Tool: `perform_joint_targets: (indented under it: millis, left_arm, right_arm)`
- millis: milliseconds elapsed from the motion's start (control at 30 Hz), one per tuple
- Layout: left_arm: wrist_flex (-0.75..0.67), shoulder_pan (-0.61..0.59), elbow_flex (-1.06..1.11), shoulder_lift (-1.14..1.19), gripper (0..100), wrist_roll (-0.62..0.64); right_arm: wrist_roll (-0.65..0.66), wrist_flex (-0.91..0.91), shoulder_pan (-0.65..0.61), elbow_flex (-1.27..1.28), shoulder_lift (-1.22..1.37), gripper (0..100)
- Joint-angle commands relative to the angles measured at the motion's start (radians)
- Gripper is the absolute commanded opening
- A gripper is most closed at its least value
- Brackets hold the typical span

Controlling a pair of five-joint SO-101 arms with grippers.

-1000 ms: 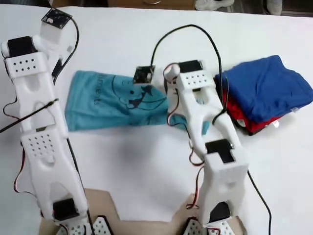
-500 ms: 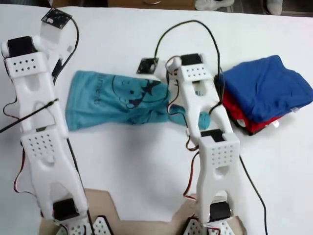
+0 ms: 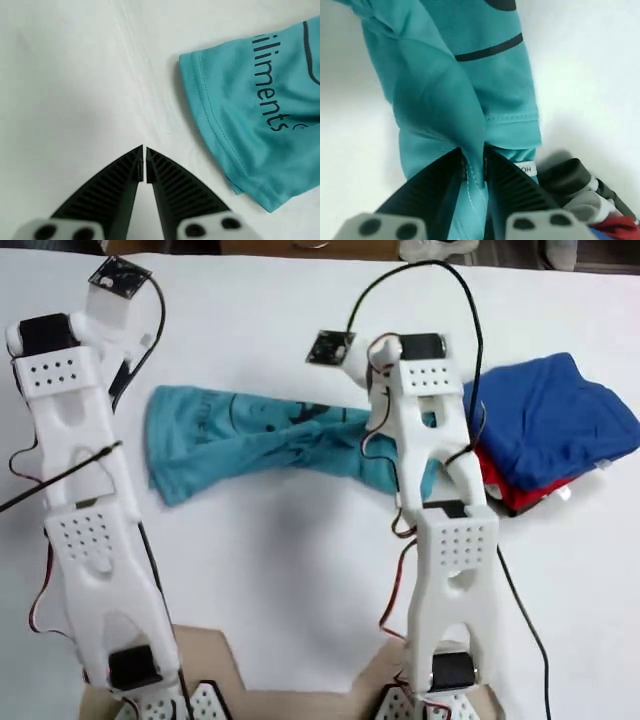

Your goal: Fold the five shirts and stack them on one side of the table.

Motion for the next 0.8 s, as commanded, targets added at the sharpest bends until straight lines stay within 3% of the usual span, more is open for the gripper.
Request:
perform_joint_targets:
  millis: [0,267,500,767]
  left_arm:
    - [0.005,0.009,-0.022,-0.009,2,-0.003]
    - [-0.008,0.011,-0.022,-0.009,2,-0.003]
    - [0.025,0.049,-0.002,0.069,2,0.295]
    - [0.028,0.052,0.142,0.014,2,0.311]
  right_arm:
    - [-0.008,0.062,-0.008,-0.106,-0.008,5.0]
    - [-0.009,0.108,-0.084,-0.069,0.001,4.8]
    - [-0.009,0.108,-0.107,-0.038,-0.008,4.8]
    - [-0.009,0.108,-0.099,-0.034,-0.001,4.8]
